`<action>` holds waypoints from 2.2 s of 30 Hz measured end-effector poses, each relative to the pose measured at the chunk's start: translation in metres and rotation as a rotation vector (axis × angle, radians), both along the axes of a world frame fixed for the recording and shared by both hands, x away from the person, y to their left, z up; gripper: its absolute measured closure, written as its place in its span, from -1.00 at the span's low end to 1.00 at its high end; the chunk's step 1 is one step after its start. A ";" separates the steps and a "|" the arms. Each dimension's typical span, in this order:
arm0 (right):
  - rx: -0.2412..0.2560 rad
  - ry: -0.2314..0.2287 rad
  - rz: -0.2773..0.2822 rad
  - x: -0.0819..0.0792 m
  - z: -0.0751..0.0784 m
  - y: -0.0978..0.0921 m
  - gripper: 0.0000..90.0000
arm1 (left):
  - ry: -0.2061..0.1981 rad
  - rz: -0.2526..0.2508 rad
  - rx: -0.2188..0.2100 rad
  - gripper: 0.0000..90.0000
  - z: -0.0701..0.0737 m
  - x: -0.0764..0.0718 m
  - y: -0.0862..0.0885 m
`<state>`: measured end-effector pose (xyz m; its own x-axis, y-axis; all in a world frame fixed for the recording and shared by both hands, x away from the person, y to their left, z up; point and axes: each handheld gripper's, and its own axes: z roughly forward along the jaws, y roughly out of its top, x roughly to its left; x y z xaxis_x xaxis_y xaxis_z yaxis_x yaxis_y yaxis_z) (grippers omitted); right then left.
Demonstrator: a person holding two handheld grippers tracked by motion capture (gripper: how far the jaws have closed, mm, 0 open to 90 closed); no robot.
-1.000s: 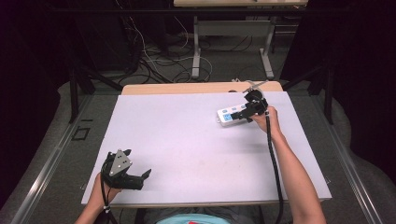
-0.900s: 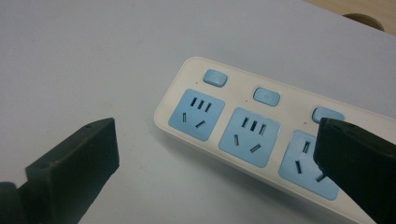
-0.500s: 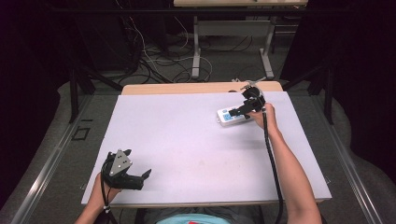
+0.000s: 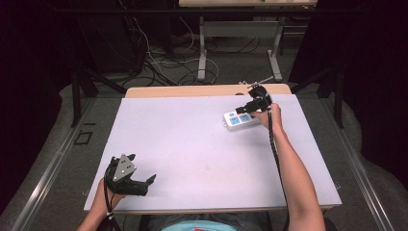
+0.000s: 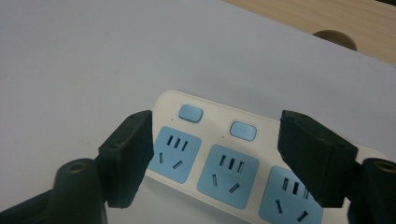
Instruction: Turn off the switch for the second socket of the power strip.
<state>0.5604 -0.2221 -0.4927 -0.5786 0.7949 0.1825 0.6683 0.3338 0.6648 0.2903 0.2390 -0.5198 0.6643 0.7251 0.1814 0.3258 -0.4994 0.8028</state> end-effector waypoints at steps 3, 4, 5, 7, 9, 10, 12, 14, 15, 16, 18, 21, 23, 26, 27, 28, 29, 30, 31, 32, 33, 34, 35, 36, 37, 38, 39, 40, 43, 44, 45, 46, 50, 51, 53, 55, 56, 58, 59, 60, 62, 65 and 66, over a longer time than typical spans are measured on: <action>-0.015 0.001 -0.020 0.001 -0.001 -0.001 -0.09 | 0.004 -0.002 -0.008 -1.00 0.000 0.000 -0.001; -0.019 -0.009 -0.032 0.002 -0.002 -0.001 0.03 | 0.004 -0.002 -0.008 -1.00 0.000 0.000 -0.001; -0.016 -0.008 -0.049 0.002 -0.003 -0.001 0.13 | 0.004 -0.002 -0.008 -1.00 0.000 0.000 -0.001; -0.012 -0.009 -0.057 0.003 -0.005 -0.001 0.36 | 0.002 -0.001 -0.007 -1.00 0.000 0.000 0.000; -0.015 -0.008 -0.061 0.004 -0.007 0.000 0.57 | 0.004 0.000 -0.008 -1.00 0.000 0.000 -0.001; -0.014 -0.008 -0.069 0.005 -0.008 0.001 0.76 | 0.004 0.000 -0.009 -1.00 0.000 0.000 -0.001; -0.015 -0.012 -0.074 0.005 -0.009 0.001 0.85 | 0.004 -0.001 -0.008 -1.00 0.000 0.000 -0.001; -0.018 -0.016 -0.080 0.006 -0.010 0.002 1.00 | 0.004 0.001 -0.008 -1.00 0.000 0.000 -0.001; -0.022 -0.017 -0.095 0.007 -0.012 0.003 1.00 | 0.005 0.002 -0.008 -1.00 0.000 0.000 -0.001; -0.033 -0.015 -0.096 0.008 -0.014 0.003 1.00 | 0.005 0.002 -0.009 -1.00 0.000 0.000 -0.001; -0.022 -0.016 -0.101 0.008 -0.016 0.004 1.00 | 0.004 0.002 -0.009 -1.00 0.000 0.000 -0.001; -0.038 -0.006 -0.101 0.010 -0.019 0.005 1.00 | 0.006 0.002 -0.009 -1.00 0.000 0.000 -0.001; -0.052 -0.006 -0.115 0.012 -0.021 0.006 1.00 | 0.006 0.002 -0.010 -1.00 0.000 0.000 -0.001; -0.065 -0.015 -0.115 0.013 -0.023 0.007 1.00 | -0.001 0.004 -0.012 -1.00 -0.001 0.000 -0.001; -0.074 -0.012 -0.118 0.013 -0.024 0.008 1.00 | 0.006 0.002 -0.009 -1.00 -0.001 0.000 -0.001; -0.075 -0.014 -0.118 0.013 -0.025 0.008 1.00 | 0.006 0.002 -0.008 -1.00 -0.001 0.000 -0.001; -0.073 -0.019 -0.111 0.014 -0.026 0.009 1.00 | 0.006 0.002 -0.007 -1.00 -0.001 0.000 -0.001; -0.090 -0.016 -0.110 0.014 -0.026 0.010 1.00 | 0.006 0.002 -0.008 -1.00 -0.001 0.000 -0.001; -0.094 -0.018 -0.114 0.015 -0.027 0.011 1.00 | 0.006 0.002 -0.008 -1.00 -0.001 0.000 -0.001; -0.110 -0.015 -0.115 0.015 -0.028 0.012 1.00 | 0.006 0.002 -0.008 -1.00 -0.001 0.000 -0.001; -0.110 -0.015 -0.115 0.015 -0.028 0.012 1.00 | 0.007 0.002 -0.009 -1.00 -0.001 0.000 -0.001; -0.100 -0.019 -0.127 0.016 -0.028 0.013 1.00 | 0.007 0.002 -0.009 -1.00 -0.001 0.000 0.000; -0.104 -0.022 -0.125 0.016 -0.028 0.014 1.00 | 0.004 0.003 -0.010 -1.00 -0.001 0.000 0.000; -0.107 -0.020 -0.126 0.015 -0.028 0.015 1.00 | 0.004 0.002 -0.009 -1.00 -0.001 0.000 0.000; -0.107 -0.020 -0.126 0.015 -0.028 0.015 1.00 | 0.006 0.001 -0.006 -1.00 -0.001 0.000 0.000; -0.105 -0.030 -0.132 0.015 -0.029 0.016 1.00 | 0.005 0.001 -0.007 -1.00 -0.001 0.000 -0.001; -0.105 -0.030 -0.132 0.015 -0.029 0.016 1.00 | 0.002 0.000 -0.007 -1.00 -0.001 0.000 -0.001; -0.114 -0.020 -0.132 0.015 -0.028 0.016 1.00 | 0.004 -0.001 -0.007 -1.00 0.000 0.000 -0.001; -0.123 -0.028 -0.128 0.015 -0.028 0.016 1.00 | 0.002 0.000 -0.006 -1.00 0.000 -0.001 0.000; -0.124 -0.030 -0.127 0.015 -0.028 0.017 1.00 | 0.003 0.002 -0.009 -1.00 0.000 -0.001 0.000; -0.127 -0.028 -0.134 0.014 -0.028 0.017 1.00 | 0.003 0.000 -0.006 -1.00 0.000 0.000 0.000; -0.127 -0.028 -0.134 0.014 -0.028 0.017 1.00 | 0.003 -0.001 -0.006 -1.00 0.000 0.000 -0.001; -0.130 -0.026 -0.135 0.014 -0.028 0.018 1.00 | 0.003 -0.002 -0.006 -1.00 0.000 -0.001 -0.001; -0.128 -0.028 -0.130 0.014 -0.028 0.017 1.00 | 0.003 -0.002 -0.006 -1.00 0.000 -0.001 -0.001; -0.126 -0.027 -0.136 0.014 -0.028 0.017 1.00 | 0.003 -0.001 -0.006 -1.00 0.000 -0.001 -0.001; -0.127 -0.028 -0.136 0.014 -0.028 0.017 1.00 | 0.003 -0.002 -0.007 -1.00 0.000 0.000 -0.001; -0.131 -0.028 -0.135 0.014 -0.028 0.017 1.00 | 0.003 -0.002 -0.006 -1.00 0.000 0.000 -0.001; -0.128 -0.027 -0.135 0.014 -0.028 0.018 1.00 | -0.001 -0.001 -0.008 -1.00 -0.001 0.000 -0.001; -0.133 -0.027 -0.135 0.014 -0.028 0.017 1.00 | 0.000 -0.001 -0.008 -1.00 -0.001 0.000 -0.001; -0.127 -0.028 -0.137 0.014 -0.028 0.017 1.00 | 0.003 -0.002 -0.006 -1.00 0.000 -0.001 -0.001; -0.126 -0.025 -0.139 0.014 -0.028 0.017 1.00 | 0.003 -0.001 -0.006 -1.00 0.000 -0.001 -0.001; -0.128 -0.027 -0.136 0.014 -0.028 0.017 1.00 | 0.004 -0.002 -0.005 -1.00 0.000 -0.001 -0.001; -0.130 -0.023 -0.148 0.013 -0.028 0.018 1.00 | 0.005 -0.005 -0.006 -1.00 0.000 -0.001 -0.001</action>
<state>0.5735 -0.2036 -0.5212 -0.4568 0.8875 0.0610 0.7012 0.3171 0.6386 0.2895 0.2382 -0.5199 0.6687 0.7230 0.1739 0.3270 -0.4959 0.8044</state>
